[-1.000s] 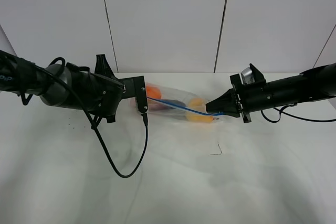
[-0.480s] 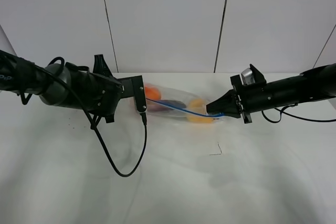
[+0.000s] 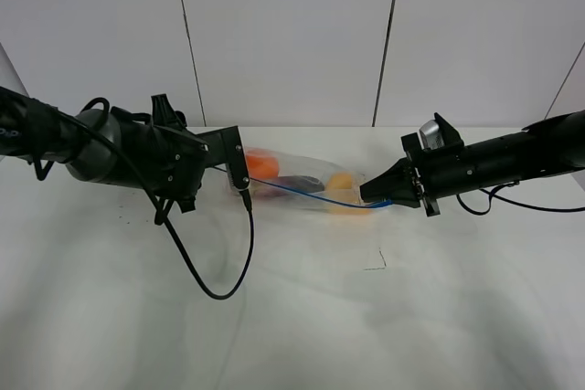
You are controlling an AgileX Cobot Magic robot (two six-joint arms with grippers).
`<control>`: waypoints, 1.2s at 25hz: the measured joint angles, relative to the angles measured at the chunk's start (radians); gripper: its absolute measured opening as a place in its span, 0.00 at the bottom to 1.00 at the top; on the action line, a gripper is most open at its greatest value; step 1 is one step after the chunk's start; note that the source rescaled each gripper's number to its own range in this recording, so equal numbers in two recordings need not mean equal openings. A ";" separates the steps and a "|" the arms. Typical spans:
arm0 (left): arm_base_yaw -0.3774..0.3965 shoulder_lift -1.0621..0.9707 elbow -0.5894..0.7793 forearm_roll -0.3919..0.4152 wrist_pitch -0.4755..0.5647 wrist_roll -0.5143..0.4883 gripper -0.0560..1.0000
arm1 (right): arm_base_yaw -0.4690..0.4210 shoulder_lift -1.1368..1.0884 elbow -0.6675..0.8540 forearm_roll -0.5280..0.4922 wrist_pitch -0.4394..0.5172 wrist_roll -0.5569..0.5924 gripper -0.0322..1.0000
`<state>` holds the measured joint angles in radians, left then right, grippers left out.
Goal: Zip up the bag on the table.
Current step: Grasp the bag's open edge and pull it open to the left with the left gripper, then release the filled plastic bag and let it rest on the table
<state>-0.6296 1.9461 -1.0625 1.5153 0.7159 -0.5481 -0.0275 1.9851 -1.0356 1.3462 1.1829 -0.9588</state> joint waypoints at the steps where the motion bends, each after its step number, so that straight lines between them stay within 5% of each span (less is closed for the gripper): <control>1: 0.000 0.000 0.000 0.000 0.005 0.000 0.74 | 0.000 0.000 0.000 0.000 0.000 0.000 0.03; 6: 0.000 0.000 0.000 0.000 0.005 0.000 0.76 | 0.000 0.000 0.000 0.000 0.002 0.000 0.03; 11: 0.000 0.000 0.000 -0.001 -0.042 -0.001 0.95 | 0.000 0.000 0.000 0.000 0.009 0.000 0.03; 15: 0.000 0.000 0.000 -0.004 -0.044 -0.001 0.99 | 0.000 0.000 0.000 0.000 0.011 0.000 0.03; 21: 0.000 -0.004 0.000 -0.020 0.081 -0.001 1.00 | 0.000 0.000 0.000 0.000 0.011 -0.002 0.03; 25: 0.017 -0.066 0.000 -0.113 0.053 -0.004 1.00 | 0.000 0.000 0.000 0.008 0.012 -0.008 0.03; 30: 0.121 -0.198 0.000 -0.349 -0.049 0.023 1.00 | 0.000 0.000 0.000 0.012 0.013 -0.016 0.03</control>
<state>-0.5084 1.7479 -1.0622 1.1661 0.6670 -0.5254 -0.0275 1.9851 -1.0356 1.3586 1.1963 -0.9752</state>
